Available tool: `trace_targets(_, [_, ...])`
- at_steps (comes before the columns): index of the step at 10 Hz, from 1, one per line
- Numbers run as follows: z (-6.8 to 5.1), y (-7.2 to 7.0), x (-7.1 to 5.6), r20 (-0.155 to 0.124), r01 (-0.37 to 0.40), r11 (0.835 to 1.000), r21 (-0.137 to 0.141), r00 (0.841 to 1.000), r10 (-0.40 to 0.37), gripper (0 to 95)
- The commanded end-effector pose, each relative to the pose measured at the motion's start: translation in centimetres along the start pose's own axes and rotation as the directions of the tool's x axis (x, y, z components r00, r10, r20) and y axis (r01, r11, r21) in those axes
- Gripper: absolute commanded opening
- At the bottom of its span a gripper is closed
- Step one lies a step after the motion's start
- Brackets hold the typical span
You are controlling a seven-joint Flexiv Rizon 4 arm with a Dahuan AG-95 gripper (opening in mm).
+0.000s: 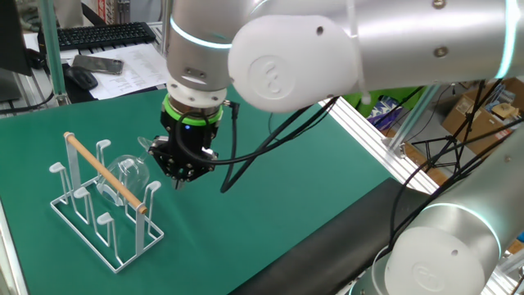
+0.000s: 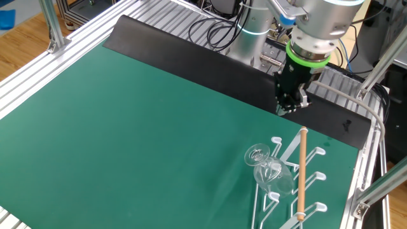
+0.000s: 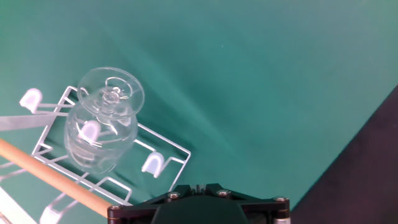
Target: Take the cup off the cup rack
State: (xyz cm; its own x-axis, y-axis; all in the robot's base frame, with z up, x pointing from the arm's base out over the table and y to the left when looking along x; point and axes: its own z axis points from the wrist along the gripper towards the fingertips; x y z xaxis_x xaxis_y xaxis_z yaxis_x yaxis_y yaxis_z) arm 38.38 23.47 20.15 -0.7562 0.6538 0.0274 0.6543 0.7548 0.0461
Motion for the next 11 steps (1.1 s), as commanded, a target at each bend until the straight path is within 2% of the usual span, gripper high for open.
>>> trace_targets(1, [-0.21, -0.16, 0.0, -0.006, 0.014, 1.0, -0.002, 1.0, -0.014, 0.0])
trace_targets(4, [-0.26, -0.06, -0.17, -0.02, 0.051, 0.999, -0.001, 0.998, -0.051, 0.0])
trace_targets(8, [-0.29, -0.06, -0.11, -0.008, 0.065, 0.998, 0.016, 0.998, -0.065, 0.0])
trace_targets(11, [-0.29, -0.06, -0.11, 0.012, 0.09, 0.995, 0.045, 0.996, -0.091, 0.0])
